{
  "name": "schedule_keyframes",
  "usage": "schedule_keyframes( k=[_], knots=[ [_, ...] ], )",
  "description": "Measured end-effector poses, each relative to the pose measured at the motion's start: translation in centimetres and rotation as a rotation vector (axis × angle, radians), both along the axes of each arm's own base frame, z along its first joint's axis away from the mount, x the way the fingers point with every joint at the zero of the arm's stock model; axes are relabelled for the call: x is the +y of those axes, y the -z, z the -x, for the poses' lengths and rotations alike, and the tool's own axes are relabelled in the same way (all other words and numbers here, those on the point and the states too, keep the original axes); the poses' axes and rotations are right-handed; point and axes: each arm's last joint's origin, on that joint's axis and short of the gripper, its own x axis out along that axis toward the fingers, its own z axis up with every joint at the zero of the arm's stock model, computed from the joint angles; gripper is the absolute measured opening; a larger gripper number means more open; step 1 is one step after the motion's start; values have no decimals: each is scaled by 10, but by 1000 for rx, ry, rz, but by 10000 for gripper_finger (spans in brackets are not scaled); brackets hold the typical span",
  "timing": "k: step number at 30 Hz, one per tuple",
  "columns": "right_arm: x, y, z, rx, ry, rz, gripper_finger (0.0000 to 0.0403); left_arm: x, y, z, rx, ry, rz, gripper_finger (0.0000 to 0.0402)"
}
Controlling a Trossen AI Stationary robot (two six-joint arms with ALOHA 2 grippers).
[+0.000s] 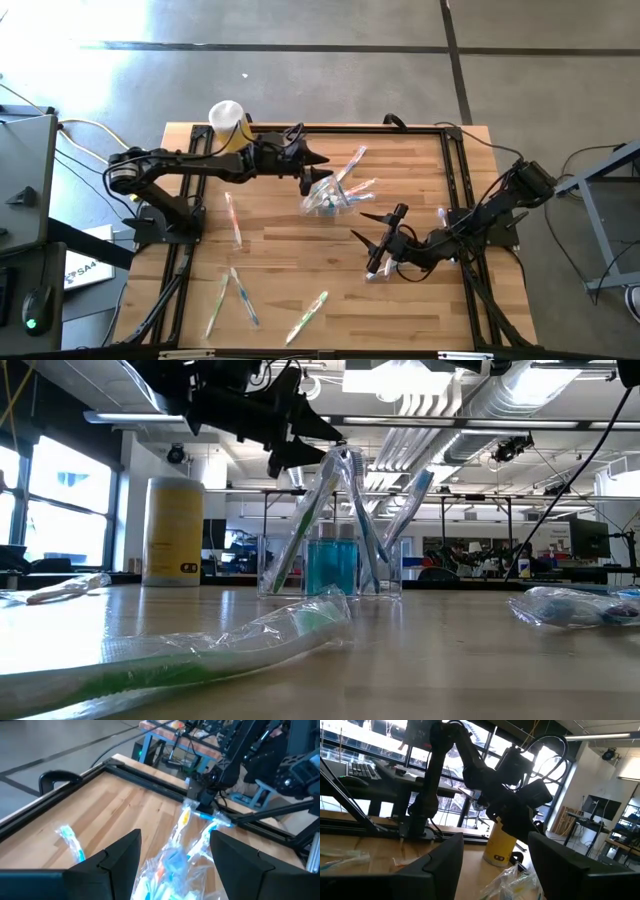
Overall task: Pick & Place toothbrushing station
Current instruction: Put the blue toothbrush into the transparent organizer
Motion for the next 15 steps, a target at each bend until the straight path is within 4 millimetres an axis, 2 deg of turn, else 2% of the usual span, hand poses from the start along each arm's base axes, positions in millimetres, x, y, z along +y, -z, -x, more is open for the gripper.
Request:
schedule_keyframes(
  k=[8, 15],
  knots=[
    [0, 0, 0, 1, 3, -1, 215, 1, 9, -3, 35, -2, 11, 224],
    [0, 0, 0, 3, 15, -3, 215, 2, 10, -5, 29, -3, 9, 157]
  ],
)
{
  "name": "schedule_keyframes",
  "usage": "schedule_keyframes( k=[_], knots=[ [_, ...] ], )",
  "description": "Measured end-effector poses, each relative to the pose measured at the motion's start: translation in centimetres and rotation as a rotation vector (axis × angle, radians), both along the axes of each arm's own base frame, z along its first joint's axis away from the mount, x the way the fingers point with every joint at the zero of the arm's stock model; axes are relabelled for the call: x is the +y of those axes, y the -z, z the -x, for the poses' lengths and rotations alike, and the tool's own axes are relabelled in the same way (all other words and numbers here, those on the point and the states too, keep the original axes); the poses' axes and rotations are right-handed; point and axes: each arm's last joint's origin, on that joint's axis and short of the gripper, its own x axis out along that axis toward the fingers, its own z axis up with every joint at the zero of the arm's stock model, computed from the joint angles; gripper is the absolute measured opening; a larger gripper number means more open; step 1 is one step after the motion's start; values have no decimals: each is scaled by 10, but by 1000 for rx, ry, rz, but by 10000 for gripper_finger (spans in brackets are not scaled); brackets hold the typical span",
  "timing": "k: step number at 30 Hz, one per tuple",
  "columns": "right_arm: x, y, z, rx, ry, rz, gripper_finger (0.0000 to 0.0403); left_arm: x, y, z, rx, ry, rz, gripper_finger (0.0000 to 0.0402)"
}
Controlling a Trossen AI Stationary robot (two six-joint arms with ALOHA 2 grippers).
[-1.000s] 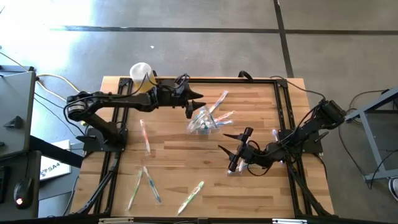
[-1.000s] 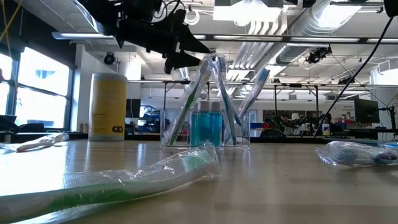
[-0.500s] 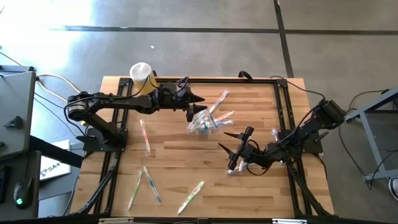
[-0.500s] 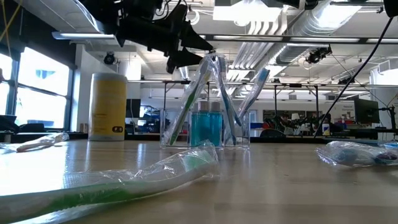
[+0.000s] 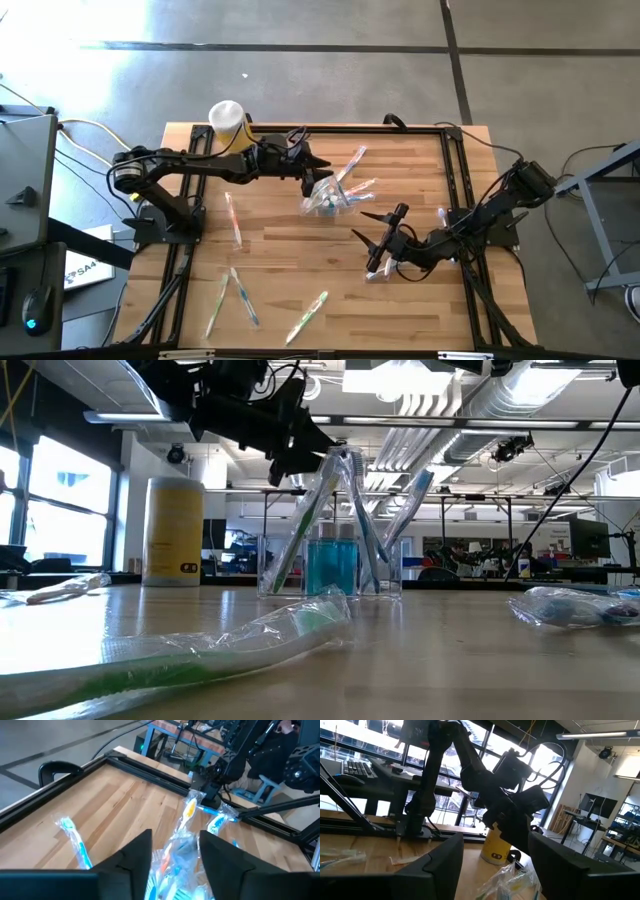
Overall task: Pick & Place toothbrushing station
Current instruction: Put the blue toothbrush into the transparent organizer
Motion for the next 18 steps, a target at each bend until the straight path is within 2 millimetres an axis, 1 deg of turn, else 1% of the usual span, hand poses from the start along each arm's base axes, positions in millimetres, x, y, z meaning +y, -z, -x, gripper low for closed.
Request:
schedule_keyframes(
  k=[7, 12, 14, 18],
  knots=[
    [0, 0, 0, 1, 2, 0, 215, 0, 0, 0, 4, 4, -12, 75],
    [0, 1, 0, 10, 7, 4, 215, -1, 0, 0, 8, 57, -54, 14],
    [0, 1, 0, 13, 14, 4, 215, -2, 0, 0, 3, 81, -66, 6],
    [-1, 1, 0, 18, 28, 2, 215, -7, 0, -1, 0, 124, -84, 8]
  ],
)
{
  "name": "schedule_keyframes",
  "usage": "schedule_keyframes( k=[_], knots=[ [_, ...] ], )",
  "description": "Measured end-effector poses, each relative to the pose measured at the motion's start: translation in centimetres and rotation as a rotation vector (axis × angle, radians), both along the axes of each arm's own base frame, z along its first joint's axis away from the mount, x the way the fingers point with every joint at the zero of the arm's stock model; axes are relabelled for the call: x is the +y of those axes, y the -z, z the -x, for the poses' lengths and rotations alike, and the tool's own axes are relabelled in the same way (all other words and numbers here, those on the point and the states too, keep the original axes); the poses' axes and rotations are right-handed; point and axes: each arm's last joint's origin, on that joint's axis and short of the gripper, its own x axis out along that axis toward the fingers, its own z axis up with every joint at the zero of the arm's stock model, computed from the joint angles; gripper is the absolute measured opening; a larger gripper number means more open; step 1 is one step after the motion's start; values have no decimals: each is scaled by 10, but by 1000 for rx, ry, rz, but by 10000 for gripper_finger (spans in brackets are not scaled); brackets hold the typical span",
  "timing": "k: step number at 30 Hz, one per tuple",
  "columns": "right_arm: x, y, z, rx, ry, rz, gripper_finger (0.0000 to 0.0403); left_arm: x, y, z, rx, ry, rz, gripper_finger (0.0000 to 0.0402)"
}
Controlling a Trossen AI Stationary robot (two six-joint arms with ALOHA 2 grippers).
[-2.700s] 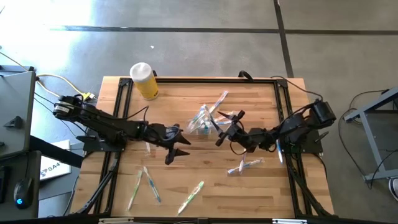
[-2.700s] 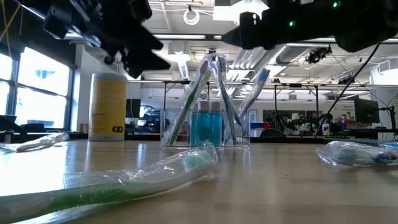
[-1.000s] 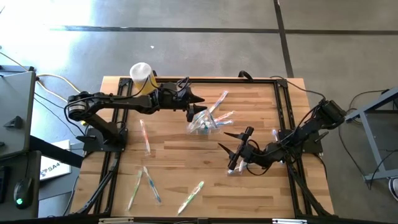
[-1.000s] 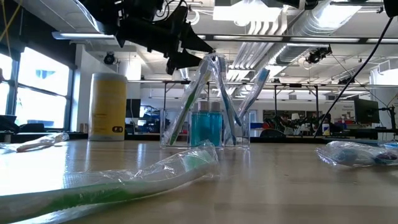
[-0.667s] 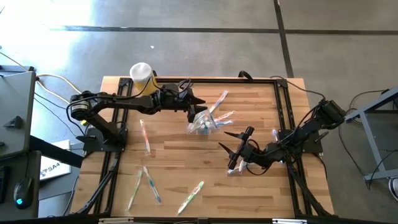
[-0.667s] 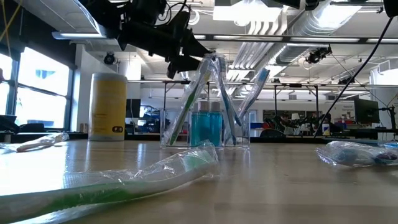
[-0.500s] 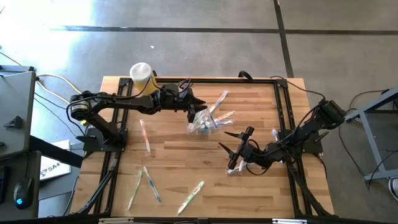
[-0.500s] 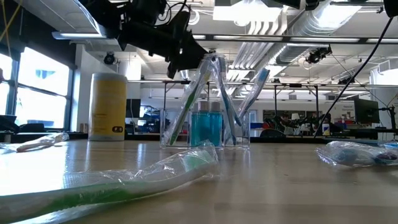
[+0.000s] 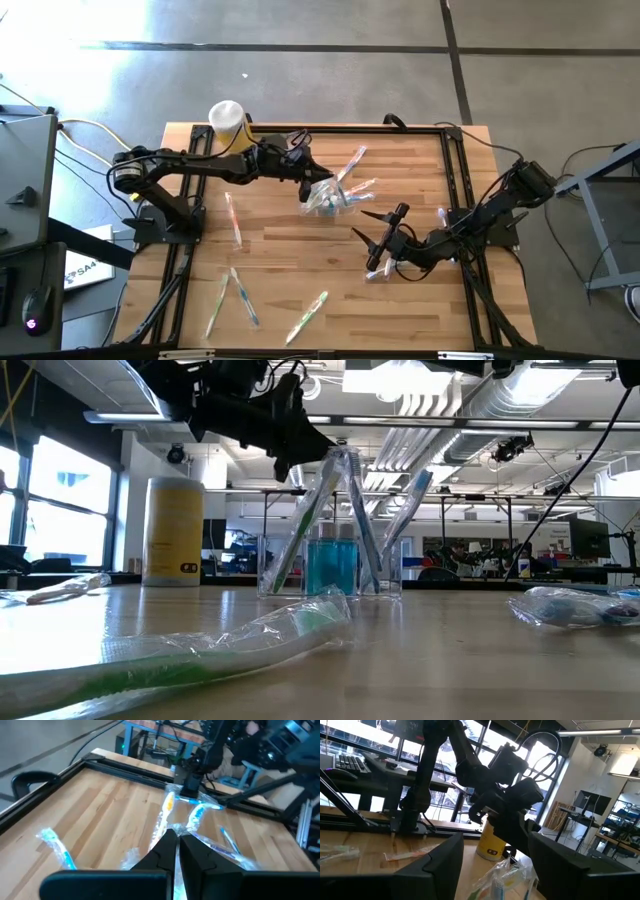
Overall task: Pick & Place toothbrushing station
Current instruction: Put the blue toothbrush into the transparent organizer
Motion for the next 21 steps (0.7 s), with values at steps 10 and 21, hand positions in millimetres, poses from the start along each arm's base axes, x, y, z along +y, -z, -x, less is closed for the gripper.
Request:
schedule_keyframes(
  k=[10, 21],
  knots=[
    [-2, 0, -1, 2, 9, 3, 215, -36, -11, -12, -5, 163, -197, 1],
    [-2, 0, -1, 2, 11, 0, 215, -43, -6, -47, 201, 190, -200, 0]
  ],
)
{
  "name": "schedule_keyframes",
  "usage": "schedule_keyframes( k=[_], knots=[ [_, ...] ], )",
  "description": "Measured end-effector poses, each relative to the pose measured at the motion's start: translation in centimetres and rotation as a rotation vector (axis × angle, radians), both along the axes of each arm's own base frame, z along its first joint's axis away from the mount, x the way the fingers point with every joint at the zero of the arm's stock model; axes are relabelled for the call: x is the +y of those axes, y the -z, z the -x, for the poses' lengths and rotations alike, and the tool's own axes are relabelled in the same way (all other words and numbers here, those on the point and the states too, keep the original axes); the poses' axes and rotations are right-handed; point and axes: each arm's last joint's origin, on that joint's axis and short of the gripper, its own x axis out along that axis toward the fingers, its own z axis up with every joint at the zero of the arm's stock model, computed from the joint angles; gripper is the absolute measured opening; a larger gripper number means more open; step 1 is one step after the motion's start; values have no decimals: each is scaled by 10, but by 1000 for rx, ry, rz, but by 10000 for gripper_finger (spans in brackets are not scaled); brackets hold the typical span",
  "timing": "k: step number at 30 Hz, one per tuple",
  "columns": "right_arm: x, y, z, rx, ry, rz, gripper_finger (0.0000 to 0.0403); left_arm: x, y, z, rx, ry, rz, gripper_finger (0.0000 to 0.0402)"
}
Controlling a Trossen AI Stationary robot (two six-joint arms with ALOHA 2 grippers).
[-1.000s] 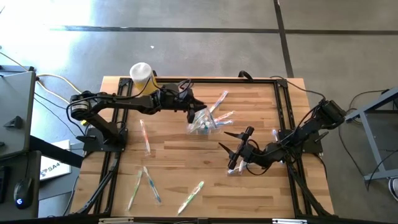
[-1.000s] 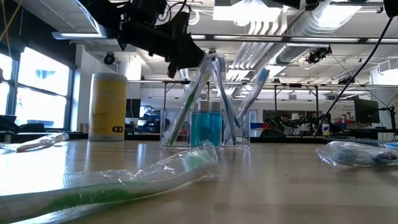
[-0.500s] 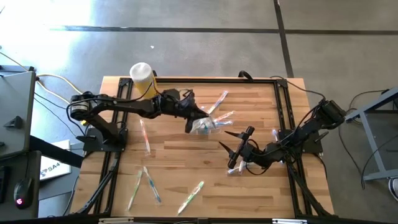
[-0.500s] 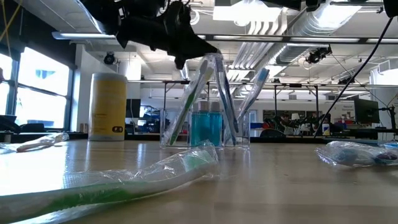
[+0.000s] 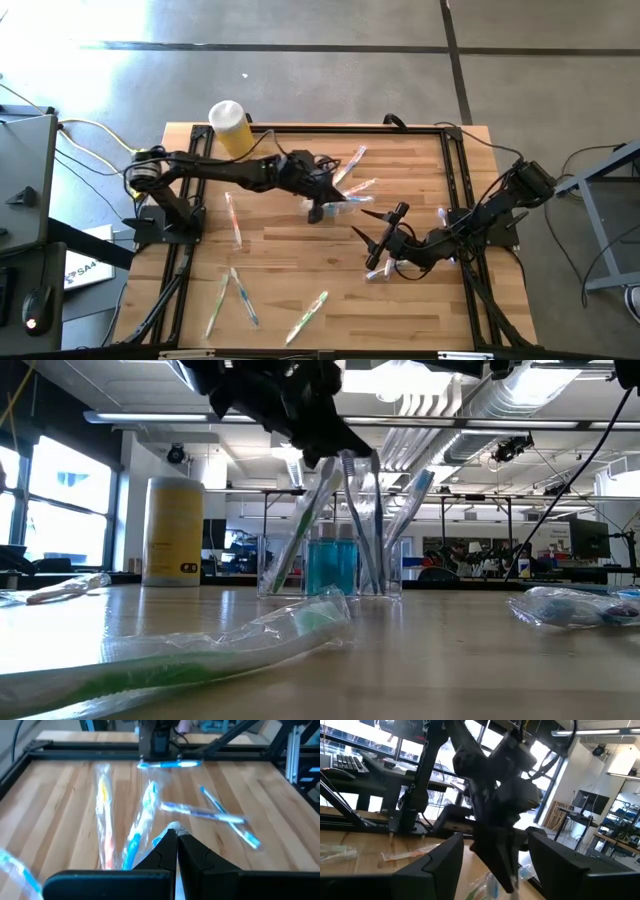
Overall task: Pick & Place toothbrushing station
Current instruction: Put the blue toothbrush into the transparent organizer, then put the orange toothbrush into the transparent organizer
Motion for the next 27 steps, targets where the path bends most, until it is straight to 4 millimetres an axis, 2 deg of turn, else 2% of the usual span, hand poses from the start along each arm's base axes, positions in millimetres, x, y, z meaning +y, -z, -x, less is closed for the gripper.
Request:
schedule_keyframes(
  k=[7, 12, 20, 27],
  knots=[
    [0, 1, 0, 14, 23, 2, 215, 1, 1, -8, 12, 4, 6, 2],
    [0, 3, 0, 36, 35, 14, 215, 1, -6, -8, 15, -18, 34, 25],
    [-1, 5, 0, 59, 77, 15, 215, 2, -5, -8, 38, -63, 31, 112],
    [-1, 5, 0, 61, 77, 16, 215, 1, -19, 2, 25, -66, 35, 189]
  ],
)
